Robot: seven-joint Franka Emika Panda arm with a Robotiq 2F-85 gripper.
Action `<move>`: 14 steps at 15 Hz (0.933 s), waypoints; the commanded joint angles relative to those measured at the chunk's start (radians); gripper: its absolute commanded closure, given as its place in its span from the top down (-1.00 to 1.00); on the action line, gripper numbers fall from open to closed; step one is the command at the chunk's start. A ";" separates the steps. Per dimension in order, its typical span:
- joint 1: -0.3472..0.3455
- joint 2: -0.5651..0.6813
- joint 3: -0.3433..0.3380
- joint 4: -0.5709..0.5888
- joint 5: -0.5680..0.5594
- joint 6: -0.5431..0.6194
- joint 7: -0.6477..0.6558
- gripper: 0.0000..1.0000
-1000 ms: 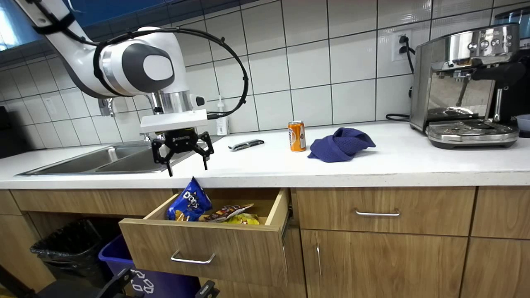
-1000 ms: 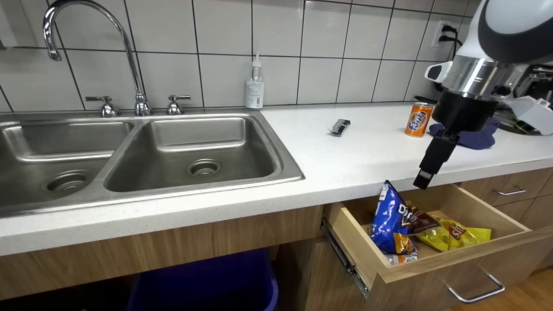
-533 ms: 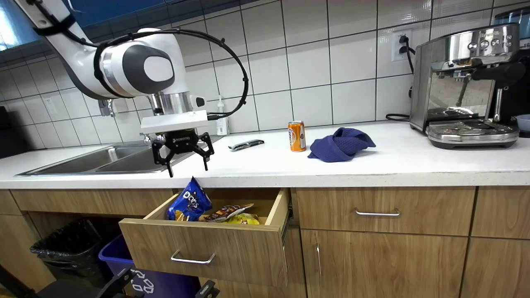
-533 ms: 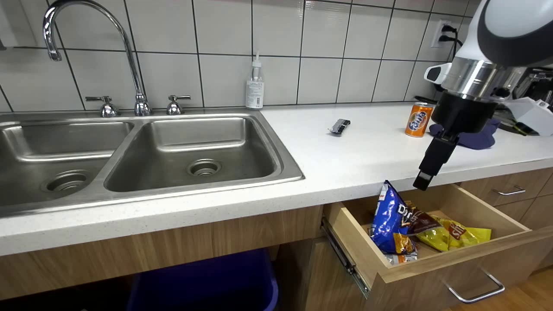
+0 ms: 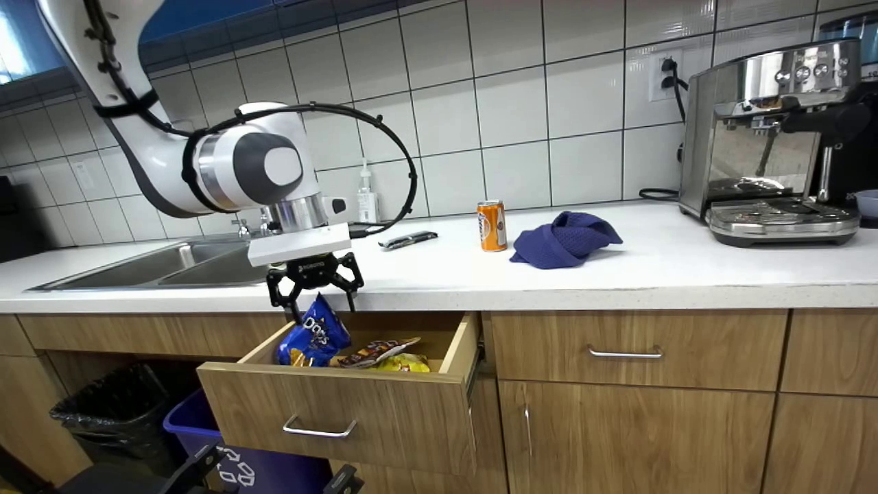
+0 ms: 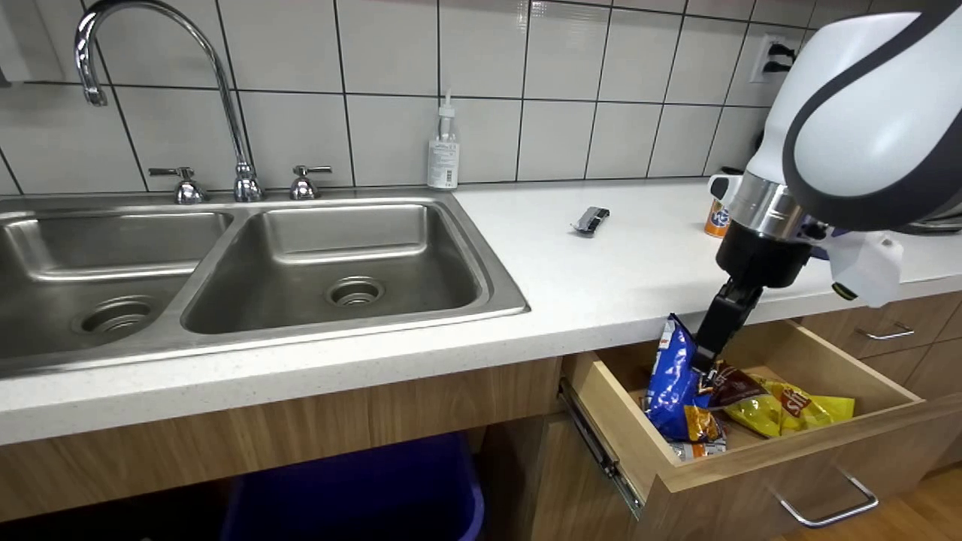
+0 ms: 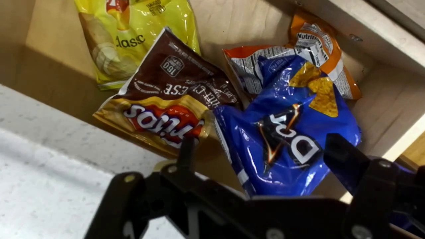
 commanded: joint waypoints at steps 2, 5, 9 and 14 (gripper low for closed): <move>-0.014 0.065 0.034 0.027 0.018 0.066 0.080 1.00; -0.016 0.059 0.058 0.011 0.033 0.087 0.108 1.00; 0.010 0.061 0.045 -0.009 -0.021 0.093 0.154 1.00; 0.053 0.068 -0.023 -0.044 -0.152 0.092 0.249 1.00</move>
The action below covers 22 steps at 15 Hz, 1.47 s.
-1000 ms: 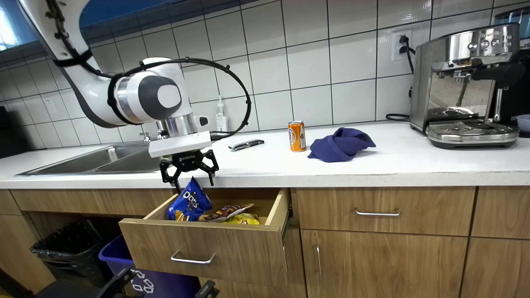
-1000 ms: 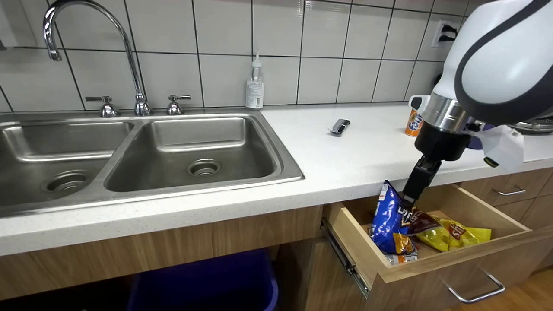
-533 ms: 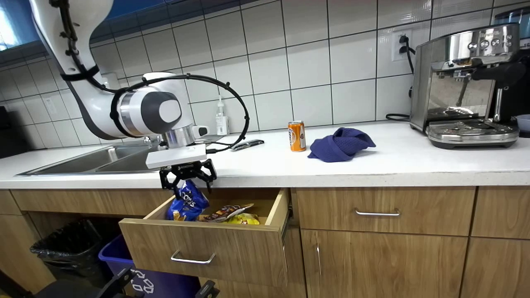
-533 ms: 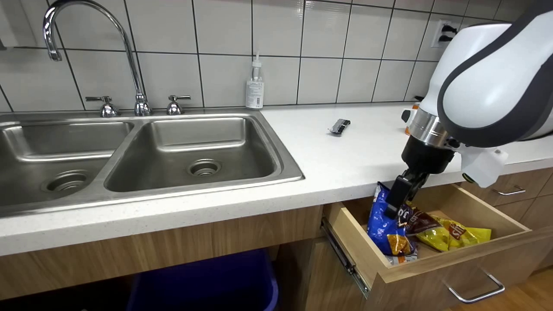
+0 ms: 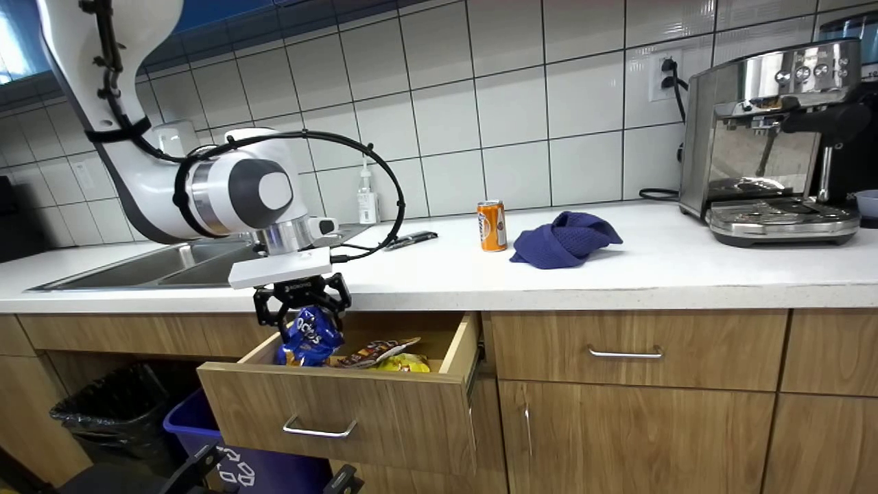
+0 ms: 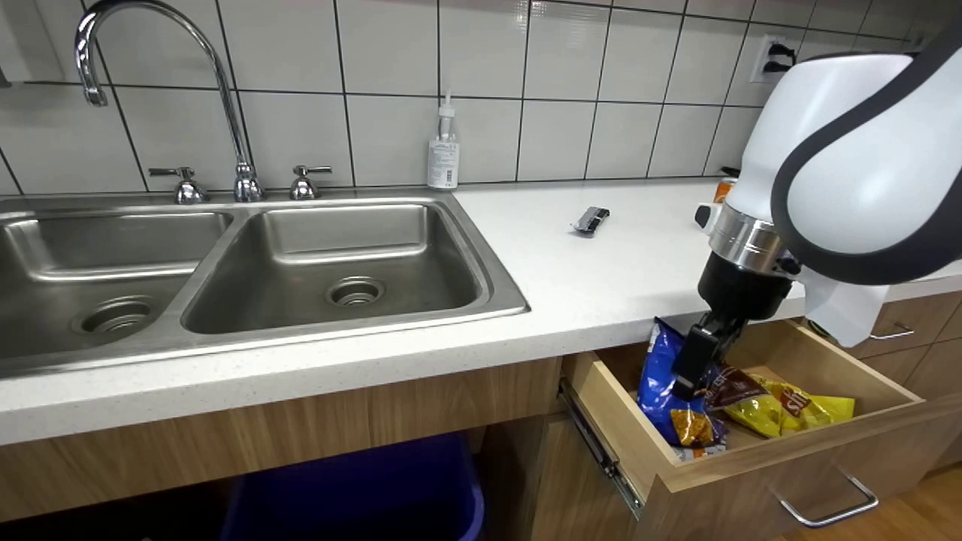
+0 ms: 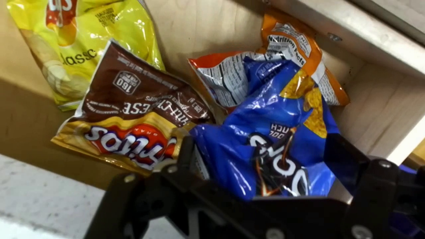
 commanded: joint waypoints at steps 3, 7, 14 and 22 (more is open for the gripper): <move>0.077 0.006 -0.132 -0.040 -0.217 0.044 0.183 1.00; 0.172 -0.005 -0.278 -0.045 -0.404 0.034 0.360 1.00; 0.266 -0.040 -0.376 -0.054 -0.555 0.021 0.516 1.00; 0.269 -0.121 -0.335 -0.100 -0.476 -0.016 0.490 1.00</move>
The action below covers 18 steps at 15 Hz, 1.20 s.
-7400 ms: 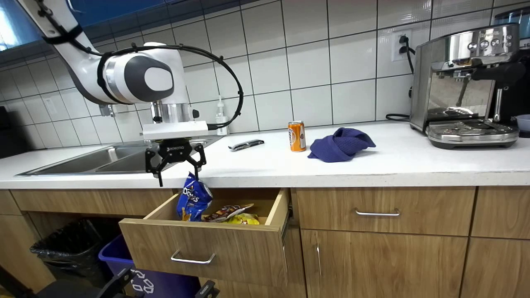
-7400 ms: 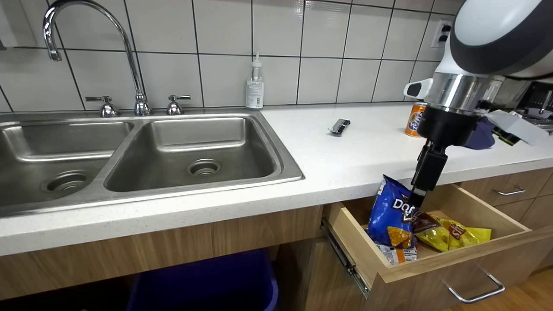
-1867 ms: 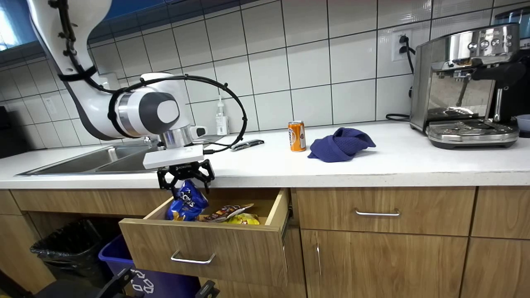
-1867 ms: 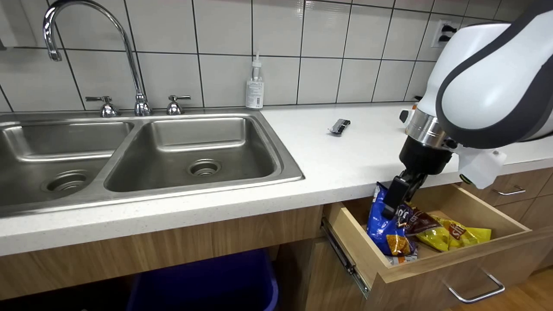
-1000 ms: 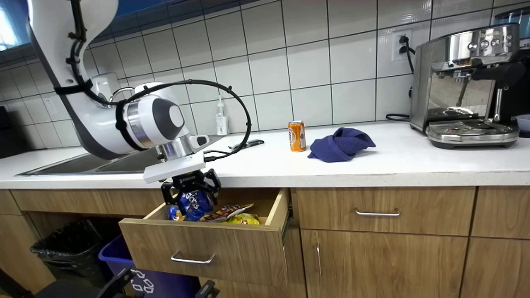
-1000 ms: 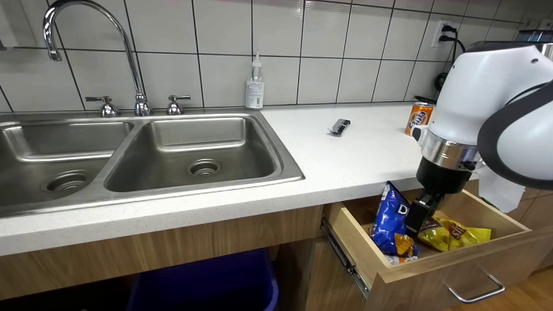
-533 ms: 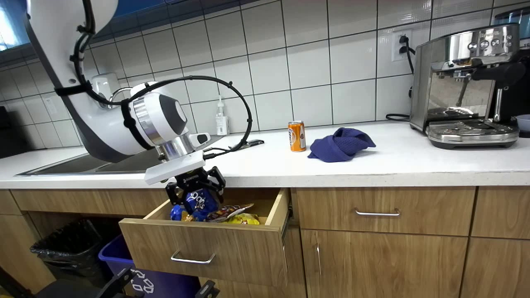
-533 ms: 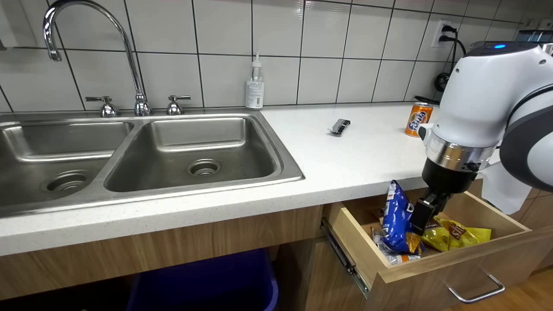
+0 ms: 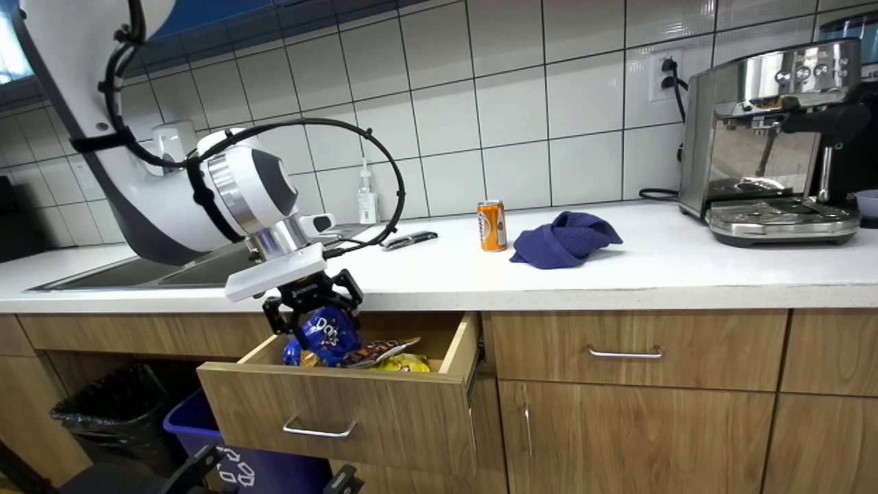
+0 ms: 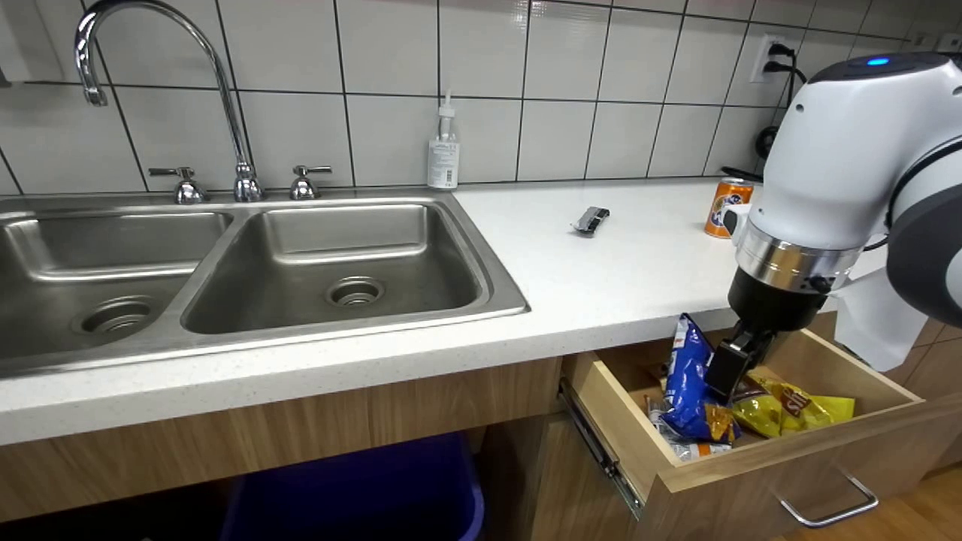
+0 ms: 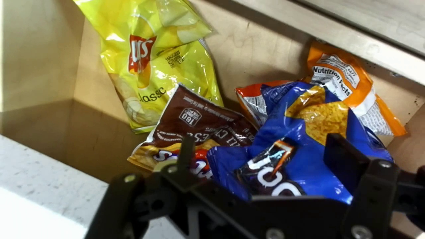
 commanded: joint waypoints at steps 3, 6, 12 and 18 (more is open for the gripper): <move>-0.019 -0.164 0.057 -0.085 0.206 -0.107 -0.066 1.00; -0.098 -0.250 0.153 -0.107 0.270 -0.195 -0.076 1.00; -0.153 -0.373 0.257 -0.138 0.435 -0.314 -0.139 1.00; -0.153 -0.418 0.289 -0.129 0.526 -0.402 -0.154 1.00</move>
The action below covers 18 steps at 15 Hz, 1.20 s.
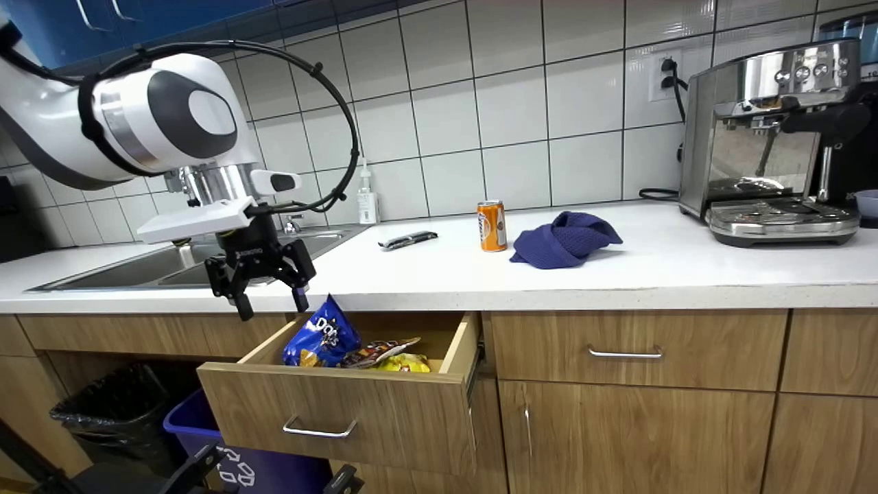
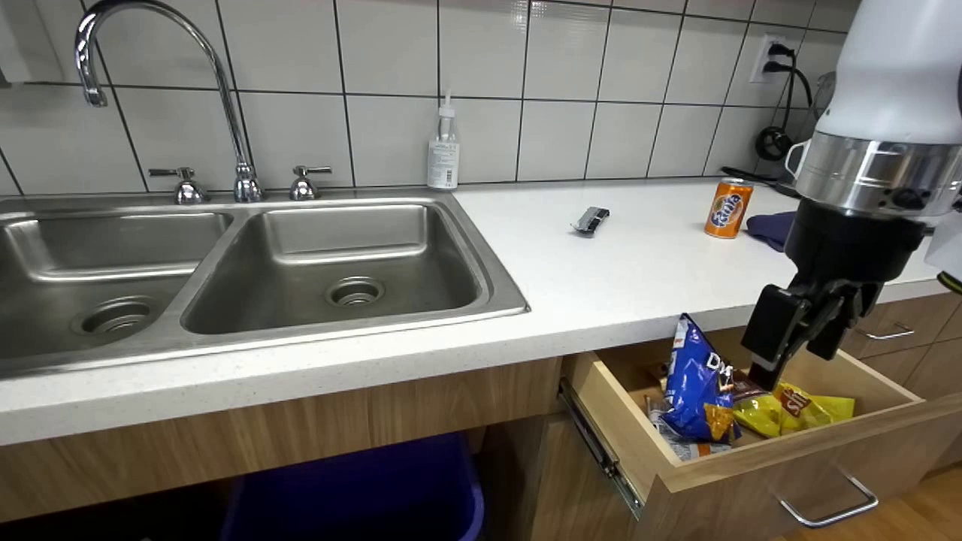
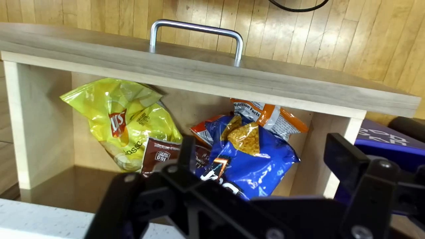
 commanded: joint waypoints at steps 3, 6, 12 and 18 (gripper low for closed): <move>-0.032 -0.051 0.047 0.005 0.063 -0.096 -0.028 1.00; -0.032 -0.042 0.045 0.006 0.078 -0.088 -0.046 1.00; -0.049 -0.019 0.038 0.005 0.087 -0.069 -0.052 1.00; -0.071 0.002 0.036 0.005 0.085 -0.057 -0.073 1.00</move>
